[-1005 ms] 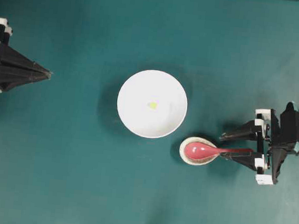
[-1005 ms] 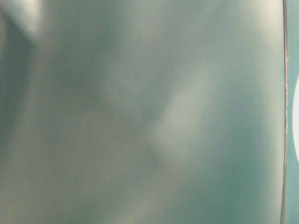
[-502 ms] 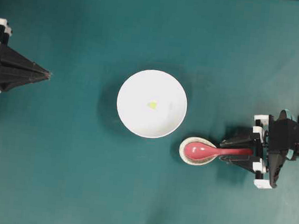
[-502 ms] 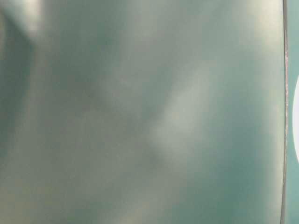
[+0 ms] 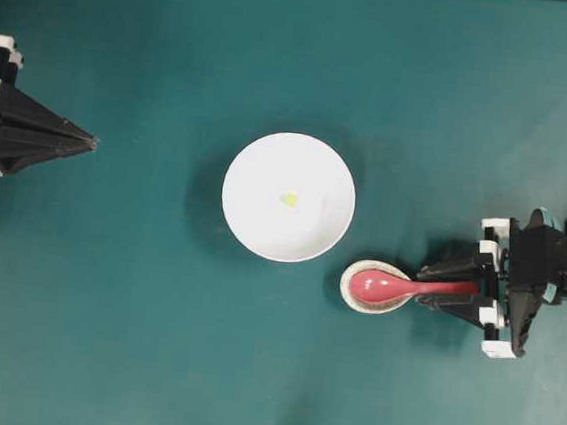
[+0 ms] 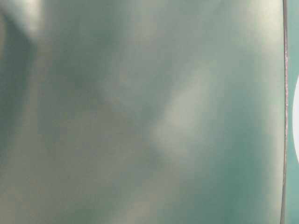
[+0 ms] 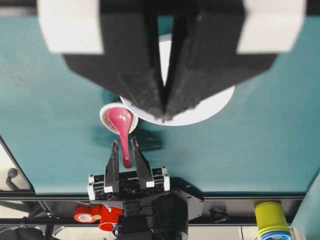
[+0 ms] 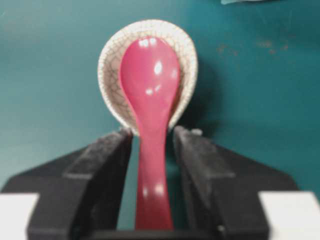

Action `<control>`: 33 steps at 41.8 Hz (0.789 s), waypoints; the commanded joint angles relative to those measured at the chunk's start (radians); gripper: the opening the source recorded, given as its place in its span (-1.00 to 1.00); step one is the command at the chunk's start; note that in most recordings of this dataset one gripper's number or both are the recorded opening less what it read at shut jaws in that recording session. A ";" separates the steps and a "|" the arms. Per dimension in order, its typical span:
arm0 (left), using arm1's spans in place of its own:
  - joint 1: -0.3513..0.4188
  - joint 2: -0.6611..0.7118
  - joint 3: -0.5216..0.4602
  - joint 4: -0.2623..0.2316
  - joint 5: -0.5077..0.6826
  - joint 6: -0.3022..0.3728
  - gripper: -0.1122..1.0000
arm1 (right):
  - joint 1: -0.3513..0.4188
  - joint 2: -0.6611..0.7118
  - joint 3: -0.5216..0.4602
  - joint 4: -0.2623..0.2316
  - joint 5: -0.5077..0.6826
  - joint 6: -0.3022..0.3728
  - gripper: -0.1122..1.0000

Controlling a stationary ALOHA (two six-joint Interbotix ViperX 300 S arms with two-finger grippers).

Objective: Scoop the yellow hexagonal prism block from the bowl with a spoon using the right arm.
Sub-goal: 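Close the right gripper on the red spoon handle and lift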

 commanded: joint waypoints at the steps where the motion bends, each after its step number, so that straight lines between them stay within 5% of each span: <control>1: 0.000 0.005 -0.025 0.003 0.002 0.002 -0.78 | 0.005 -0.011 -0.005 0.003 -0.006 -0.002 0.00; 14: 0.002 0.005 -0.025 0.008 0.008 0.002 -0.78 | 0.003 -0.017 0.000 0.003 -0.011 -0.014 -0.35; 33: 0.000 -0.002 -0.026 0.008 0.008 0.002 -0.78 | -0.015 -0.242 0.003 0.002 0.100 -0.098 -0.36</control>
